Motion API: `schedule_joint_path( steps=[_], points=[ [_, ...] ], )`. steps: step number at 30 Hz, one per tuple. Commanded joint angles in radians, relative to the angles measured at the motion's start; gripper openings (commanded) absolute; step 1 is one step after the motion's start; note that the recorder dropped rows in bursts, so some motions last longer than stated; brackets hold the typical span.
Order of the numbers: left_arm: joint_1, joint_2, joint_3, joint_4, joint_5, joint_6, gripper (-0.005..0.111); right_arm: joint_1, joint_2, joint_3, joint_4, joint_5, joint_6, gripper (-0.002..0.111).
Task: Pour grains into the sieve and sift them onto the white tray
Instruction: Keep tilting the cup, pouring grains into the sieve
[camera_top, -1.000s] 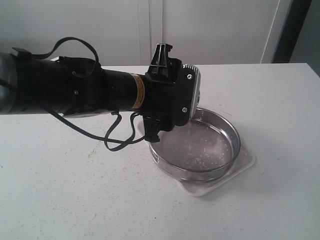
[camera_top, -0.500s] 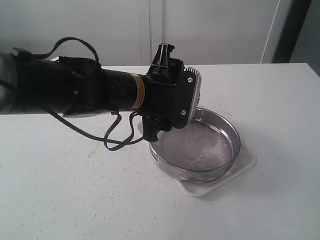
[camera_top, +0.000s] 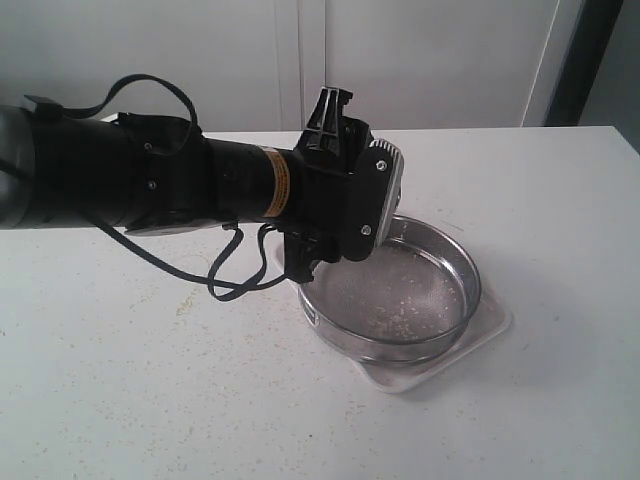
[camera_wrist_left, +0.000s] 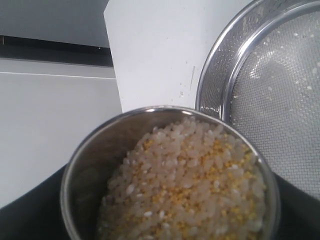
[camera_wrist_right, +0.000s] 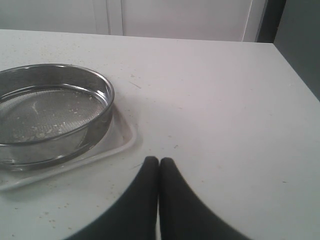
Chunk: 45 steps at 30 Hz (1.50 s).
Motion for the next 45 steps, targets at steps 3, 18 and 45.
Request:
schedule_joint_path(
  steps=[3, 18, 45],
  points=[
    [-0.008, -0.009, -0.011, 0.041, -0.02, -0.001, 0.0, -0.006, -0.006, 0.001, -0.003, -0.003, 0.005, 0.0],
    [-0.008, -0.009, -0.011, 0.061, -0.02, 0.027, 0.0, -0.006, -0.006, 0.001, -0.003, -0.003, 0.005, 0.0],
    [-0.008, 0.005, -0.021, 0.061, -0.01, 0.083, 0.0, -0.006, -0.006, 0.001, -0.003, -0.003, 0.005, 0.0]
  ],
)
